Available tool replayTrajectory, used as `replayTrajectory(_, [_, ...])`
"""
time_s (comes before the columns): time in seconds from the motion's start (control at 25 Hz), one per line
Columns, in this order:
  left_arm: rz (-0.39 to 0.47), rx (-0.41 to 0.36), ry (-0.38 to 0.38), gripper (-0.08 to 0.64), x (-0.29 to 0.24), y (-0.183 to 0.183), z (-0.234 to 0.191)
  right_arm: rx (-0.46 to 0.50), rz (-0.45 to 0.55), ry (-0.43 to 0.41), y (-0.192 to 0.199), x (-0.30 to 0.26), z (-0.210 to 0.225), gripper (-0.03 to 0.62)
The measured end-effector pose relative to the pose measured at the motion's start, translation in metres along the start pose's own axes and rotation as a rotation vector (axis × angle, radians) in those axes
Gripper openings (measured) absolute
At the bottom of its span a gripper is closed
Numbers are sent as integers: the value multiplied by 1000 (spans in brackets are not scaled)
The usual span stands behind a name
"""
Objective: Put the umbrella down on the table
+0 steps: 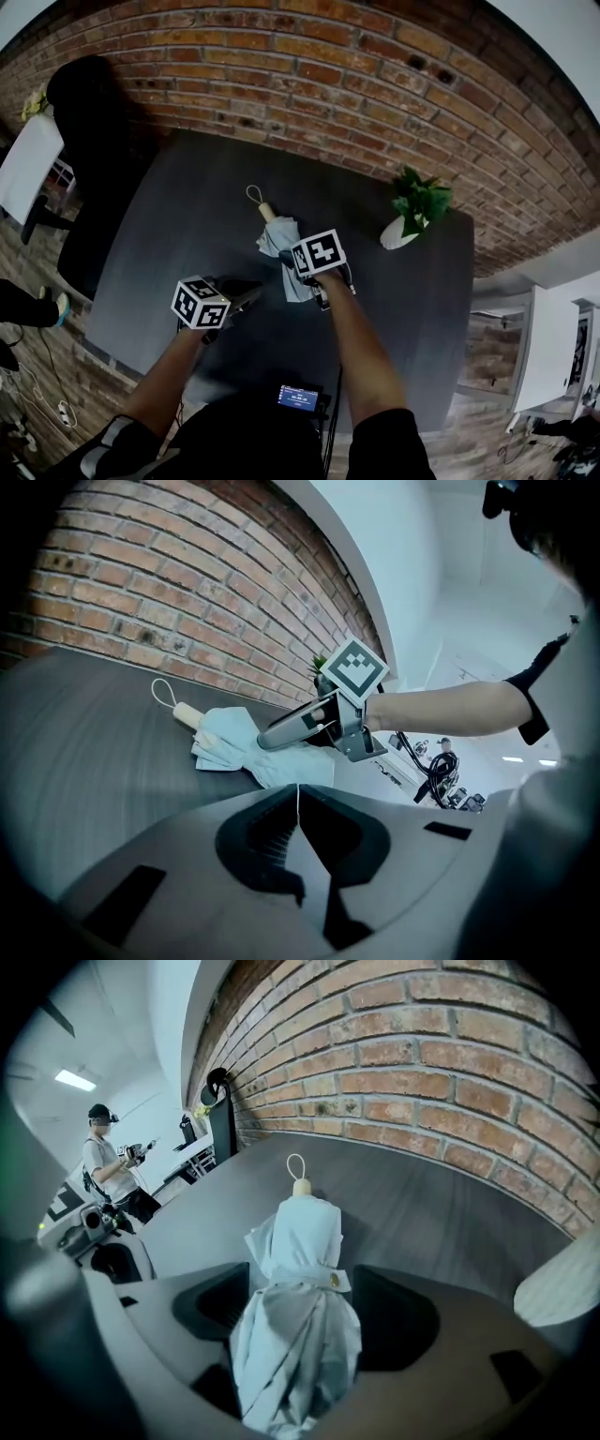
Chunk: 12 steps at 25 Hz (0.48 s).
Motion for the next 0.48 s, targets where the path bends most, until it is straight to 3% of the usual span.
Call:
replayTrajectory(0.28, [21,-36,6,5,15,2,21,-15,133,-51,9,43,-24,329])
replayTrajectory(0.32, [27,-41,8,5,18,2,24,-5,160,-48,9,51,-28,277])
replayTrajectory(0.48, [29,-69,34,5,26,6,39,26,263,-16,17,85,-42,173])
Point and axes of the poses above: the fingertips, and each gripper's own axes: x backward along the fingers, z to its right, y out of its underside, the point moved 1 cm from there along x, backward along the fingers, and after that the axes turned 5 degrees about y, right-handed, at the moved point
